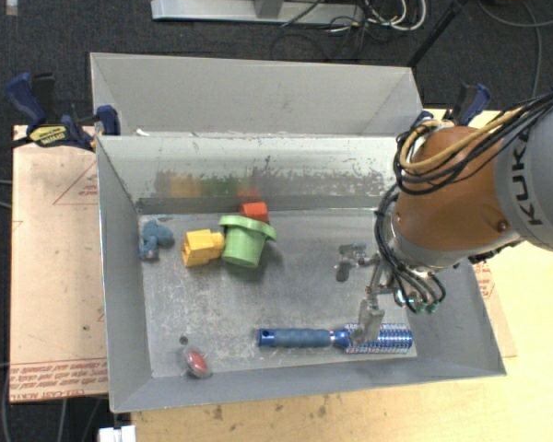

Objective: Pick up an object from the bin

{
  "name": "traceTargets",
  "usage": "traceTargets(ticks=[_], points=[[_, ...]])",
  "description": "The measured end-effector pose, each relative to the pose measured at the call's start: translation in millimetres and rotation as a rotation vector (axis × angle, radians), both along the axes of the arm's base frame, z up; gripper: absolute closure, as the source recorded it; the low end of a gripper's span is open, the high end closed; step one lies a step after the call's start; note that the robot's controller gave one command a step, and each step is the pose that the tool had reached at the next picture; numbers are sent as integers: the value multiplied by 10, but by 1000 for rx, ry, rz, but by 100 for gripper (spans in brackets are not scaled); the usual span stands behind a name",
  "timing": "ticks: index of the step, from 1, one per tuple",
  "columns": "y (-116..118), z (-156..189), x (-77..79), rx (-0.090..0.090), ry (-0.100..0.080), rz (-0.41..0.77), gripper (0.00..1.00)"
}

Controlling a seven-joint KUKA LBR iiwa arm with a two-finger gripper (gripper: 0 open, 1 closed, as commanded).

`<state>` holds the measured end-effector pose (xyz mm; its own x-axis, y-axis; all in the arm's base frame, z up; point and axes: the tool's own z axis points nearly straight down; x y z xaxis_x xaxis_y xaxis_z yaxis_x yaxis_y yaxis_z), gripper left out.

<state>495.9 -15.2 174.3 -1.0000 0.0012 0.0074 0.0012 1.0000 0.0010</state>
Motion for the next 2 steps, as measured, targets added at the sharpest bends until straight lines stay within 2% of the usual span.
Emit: traceTargets(ticks=[1, 2], points=[[49, -914, -58, 1, -1, 94, 0], [48, -883, -43, 0, -6, 95, 100]])
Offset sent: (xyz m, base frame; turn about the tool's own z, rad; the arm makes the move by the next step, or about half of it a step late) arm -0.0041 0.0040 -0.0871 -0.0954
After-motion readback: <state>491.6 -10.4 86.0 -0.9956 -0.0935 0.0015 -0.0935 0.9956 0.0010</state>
